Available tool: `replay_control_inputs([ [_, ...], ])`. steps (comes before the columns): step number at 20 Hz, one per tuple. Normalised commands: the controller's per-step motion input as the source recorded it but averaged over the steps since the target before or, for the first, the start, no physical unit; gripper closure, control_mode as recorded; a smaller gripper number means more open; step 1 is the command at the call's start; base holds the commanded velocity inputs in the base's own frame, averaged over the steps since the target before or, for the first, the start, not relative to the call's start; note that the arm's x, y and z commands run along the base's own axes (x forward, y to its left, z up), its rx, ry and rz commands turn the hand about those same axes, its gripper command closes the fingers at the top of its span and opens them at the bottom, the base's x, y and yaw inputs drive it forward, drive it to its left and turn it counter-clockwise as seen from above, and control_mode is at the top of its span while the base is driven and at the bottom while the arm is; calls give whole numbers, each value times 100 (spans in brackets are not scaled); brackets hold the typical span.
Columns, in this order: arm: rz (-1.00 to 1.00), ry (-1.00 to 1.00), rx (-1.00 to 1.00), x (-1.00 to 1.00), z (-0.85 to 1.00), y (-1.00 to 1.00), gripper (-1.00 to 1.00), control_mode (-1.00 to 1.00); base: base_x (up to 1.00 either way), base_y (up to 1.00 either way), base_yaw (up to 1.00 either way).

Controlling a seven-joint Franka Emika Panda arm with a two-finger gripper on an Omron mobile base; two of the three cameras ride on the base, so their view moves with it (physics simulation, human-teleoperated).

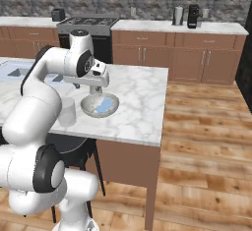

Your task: There are two ice cubes in the ice bowl. Place both ice cubes in the glass cup.

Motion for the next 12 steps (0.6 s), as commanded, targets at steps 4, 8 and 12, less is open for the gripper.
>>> replay_control_inputs([
  [4, 0, 0, 4, 24, 0, 0, -100, -100, 0, 0, 0],
  [8, 0, 1, 0, 3, 0, 0, -100, -100, 0, 0, 0],
  [12, 0, 1, 0, 2, 0, 0, -100, -100, 0, 0, 0],
])
